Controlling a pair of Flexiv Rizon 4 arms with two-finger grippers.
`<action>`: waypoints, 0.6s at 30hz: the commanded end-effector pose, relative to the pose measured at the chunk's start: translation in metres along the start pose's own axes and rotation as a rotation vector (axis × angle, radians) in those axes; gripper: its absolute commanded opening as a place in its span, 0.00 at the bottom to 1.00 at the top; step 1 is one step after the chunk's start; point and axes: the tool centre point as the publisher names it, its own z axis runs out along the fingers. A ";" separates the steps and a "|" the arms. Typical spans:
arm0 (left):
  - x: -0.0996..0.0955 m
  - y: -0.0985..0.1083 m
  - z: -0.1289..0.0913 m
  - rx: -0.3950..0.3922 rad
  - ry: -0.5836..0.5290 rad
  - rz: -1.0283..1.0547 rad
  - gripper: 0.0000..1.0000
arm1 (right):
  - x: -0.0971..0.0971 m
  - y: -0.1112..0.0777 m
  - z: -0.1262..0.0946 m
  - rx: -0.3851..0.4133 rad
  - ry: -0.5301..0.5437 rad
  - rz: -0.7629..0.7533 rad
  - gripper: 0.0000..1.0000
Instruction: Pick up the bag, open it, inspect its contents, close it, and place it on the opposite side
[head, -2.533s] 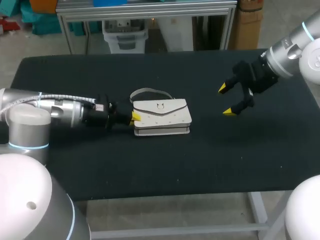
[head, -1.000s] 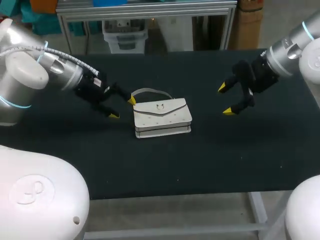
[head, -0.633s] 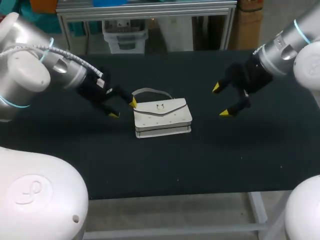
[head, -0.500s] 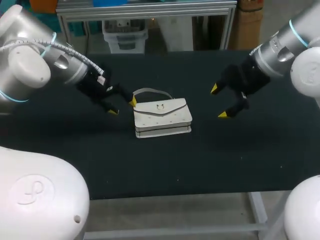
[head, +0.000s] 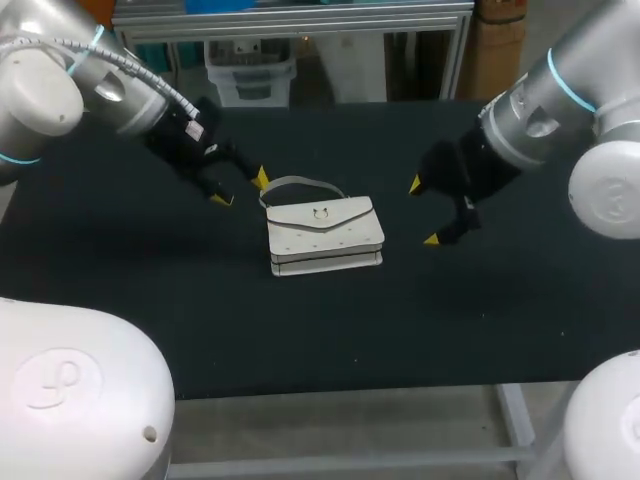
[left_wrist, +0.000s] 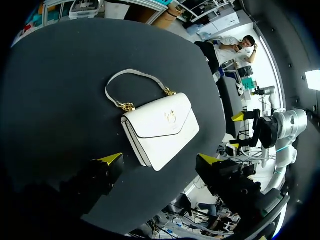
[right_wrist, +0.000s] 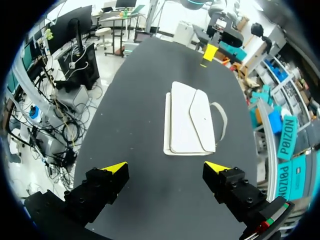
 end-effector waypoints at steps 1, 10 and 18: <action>-0.002 -0.004 0.000 -0.011 0.002 -0.001 1.00 | 0.003 0.002 0.003 0.019 -0.021 0.001 1.00; -0.003 -0.006 0.002 -0.001 0.003 0.020 1.00 | 0.003 0.002 0.003 0.019 -0.021 0.001 1.00; -0.010 -0.015 0.002 0.031 -0.134 0.297 1.00 | 0.008 0.033 0.026 0.118 -0.090 -0.067 1.00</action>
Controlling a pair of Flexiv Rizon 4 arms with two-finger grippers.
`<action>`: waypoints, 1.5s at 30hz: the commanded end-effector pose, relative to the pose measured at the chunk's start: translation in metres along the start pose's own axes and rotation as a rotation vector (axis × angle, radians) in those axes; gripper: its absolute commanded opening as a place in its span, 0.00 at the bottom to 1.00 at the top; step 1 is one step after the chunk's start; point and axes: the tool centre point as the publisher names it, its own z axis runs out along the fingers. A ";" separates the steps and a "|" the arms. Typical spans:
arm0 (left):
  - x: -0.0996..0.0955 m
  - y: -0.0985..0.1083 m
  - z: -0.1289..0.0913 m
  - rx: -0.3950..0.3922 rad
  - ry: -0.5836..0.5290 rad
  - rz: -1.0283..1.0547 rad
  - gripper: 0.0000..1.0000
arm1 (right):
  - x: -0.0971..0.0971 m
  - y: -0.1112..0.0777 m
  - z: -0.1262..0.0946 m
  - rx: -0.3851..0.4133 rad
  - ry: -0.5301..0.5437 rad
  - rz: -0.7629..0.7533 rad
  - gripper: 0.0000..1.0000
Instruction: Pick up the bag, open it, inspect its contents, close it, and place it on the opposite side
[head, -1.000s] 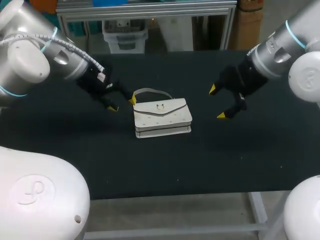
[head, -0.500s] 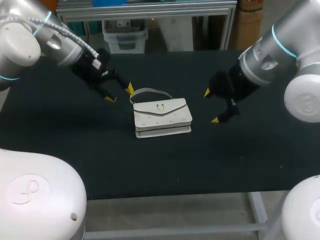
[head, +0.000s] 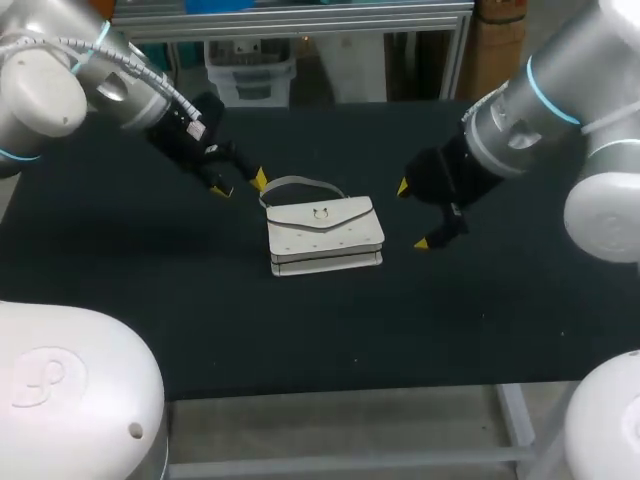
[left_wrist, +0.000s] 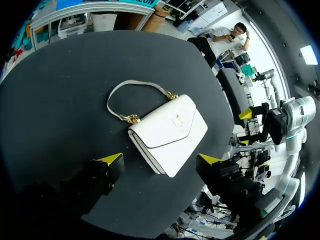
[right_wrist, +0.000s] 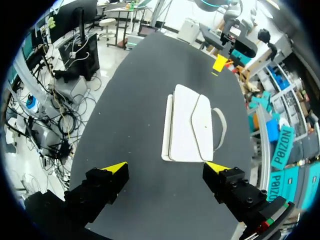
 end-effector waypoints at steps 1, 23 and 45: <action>0.004 -0.001 -0.002 0.010 -0.089 0.136 1.00 | 0.006 0.013 0.020 0.076 -0.056 0.008 1.00; 0.020 -0.003 0.004 -0.137 -0.167 0.733 1.00 | 0.015 0.021 0.063 0.162 -0.199 0.042 1.00; 0.014 -0.006 0.014 -0.127 -0.169 1.047 1.00 | 0.002 0.014 0.094 0.208 -0.298 -0.007 1.00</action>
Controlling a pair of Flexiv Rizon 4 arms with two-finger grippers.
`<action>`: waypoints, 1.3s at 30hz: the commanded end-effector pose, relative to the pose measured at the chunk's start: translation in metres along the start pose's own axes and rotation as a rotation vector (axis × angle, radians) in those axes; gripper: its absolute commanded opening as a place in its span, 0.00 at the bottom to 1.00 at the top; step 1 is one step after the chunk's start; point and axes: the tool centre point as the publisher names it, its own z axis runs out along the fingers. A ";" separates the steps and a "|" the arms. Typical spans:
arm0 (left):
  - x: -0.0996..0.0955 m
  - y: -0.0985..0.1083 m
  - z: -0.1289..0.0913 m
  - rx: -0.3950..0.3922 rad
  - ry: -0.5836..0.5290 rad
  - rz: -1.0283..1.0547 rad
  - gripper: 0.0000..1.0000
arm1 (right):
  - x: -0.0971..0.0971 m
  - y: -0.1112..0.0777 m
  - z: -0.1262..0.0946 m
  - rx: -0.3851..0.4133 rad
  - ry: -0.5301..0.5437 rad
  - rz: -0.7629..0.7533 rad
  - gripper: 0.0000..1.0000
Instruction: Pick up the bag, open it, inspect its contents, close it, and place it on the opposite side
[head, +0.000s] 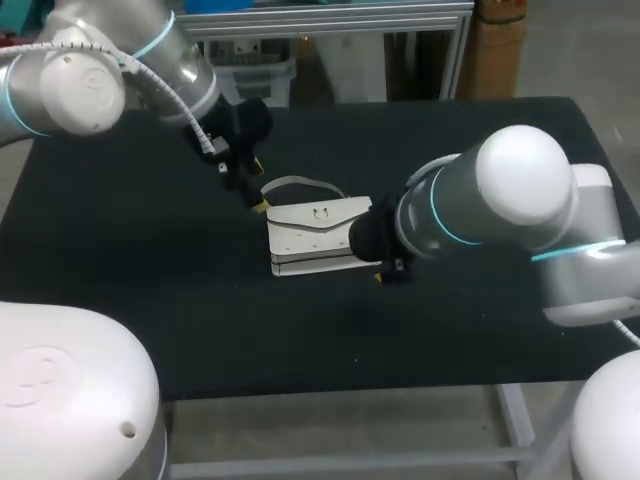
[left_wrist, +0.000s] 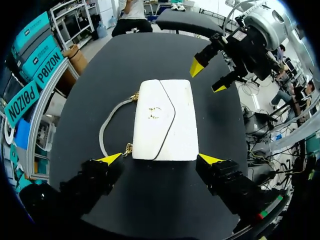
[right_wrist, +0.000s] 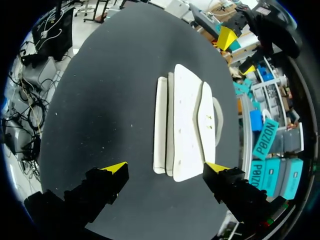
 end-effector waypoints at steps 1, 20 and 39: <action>-0.002 0.006 0.007 0.037 -0.001 0.091 1.00 | 0.000 0.003 0.015 -0.001 -0.046 -0.001 1.00; -0.005 0.001 0.031 -0.021 0.052 0.286 1.00 | -0.019 -0.005 0.037 0.038 -0.072 -0.025 0.55; -0.012 0.003 0.044 -0.050 0.090 0.322 1.00 | -0.032 -0.003 0.054 0.045 -0.060 -0.086 0.49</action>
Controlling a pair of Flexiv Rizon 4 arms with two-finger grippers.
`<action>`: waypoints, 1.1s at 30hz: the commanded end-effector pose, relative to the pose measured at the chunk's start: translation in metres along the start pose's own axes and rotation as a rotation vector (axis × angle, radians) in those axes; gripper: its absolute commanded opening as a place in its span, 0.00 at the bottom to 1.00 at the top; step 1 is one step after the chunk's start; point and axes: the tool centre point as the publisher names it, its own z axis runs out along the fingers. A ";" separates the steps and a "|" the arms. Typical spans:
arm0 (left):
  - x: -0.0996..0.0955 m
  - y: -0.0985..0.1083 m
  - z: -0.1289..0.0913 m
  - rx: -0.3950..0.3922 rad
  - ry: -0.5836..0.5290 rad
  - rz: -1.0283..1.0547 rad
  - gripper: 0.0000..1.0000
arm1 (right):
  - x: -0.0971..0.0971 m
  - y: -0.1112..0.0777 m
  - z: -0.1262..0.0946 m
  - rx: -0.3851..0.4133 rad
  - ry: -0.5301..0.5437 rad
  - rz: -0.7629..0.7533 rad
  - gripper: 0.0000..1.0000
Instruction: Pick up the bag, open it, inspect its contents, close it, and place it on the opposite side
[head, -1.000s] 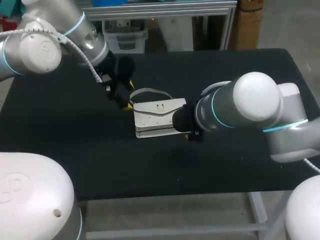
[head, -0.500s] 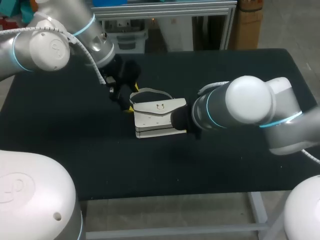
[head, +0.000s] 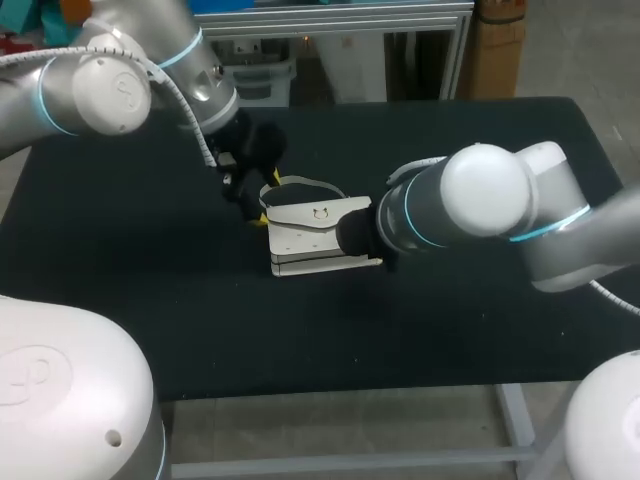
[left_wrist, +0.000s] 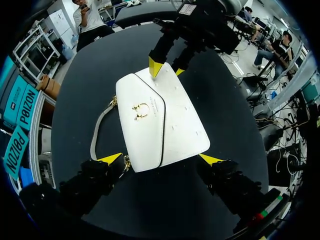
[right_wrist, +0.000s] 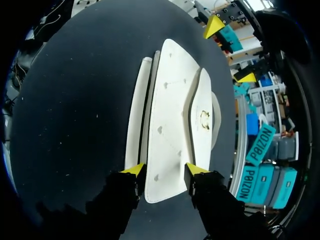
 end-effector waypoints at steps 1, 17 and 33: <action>-0.004 -0.001 0.003 0.000 0.010 0.004 1.00 | -0.002 0.002 0.002 0.006 0.004 -0.004 0.48; -0.005 -0.001 0.004 0.004 0.013 0.008 1.00 | 0.004 0.007 0.005 0.032 0.004 0.000 0.00; -0.007 -0.004 0.004 0.058 -0.068 0.141 1.00 | 0.018 0.019 -0.004 0.104 -0.028 0.091 0.00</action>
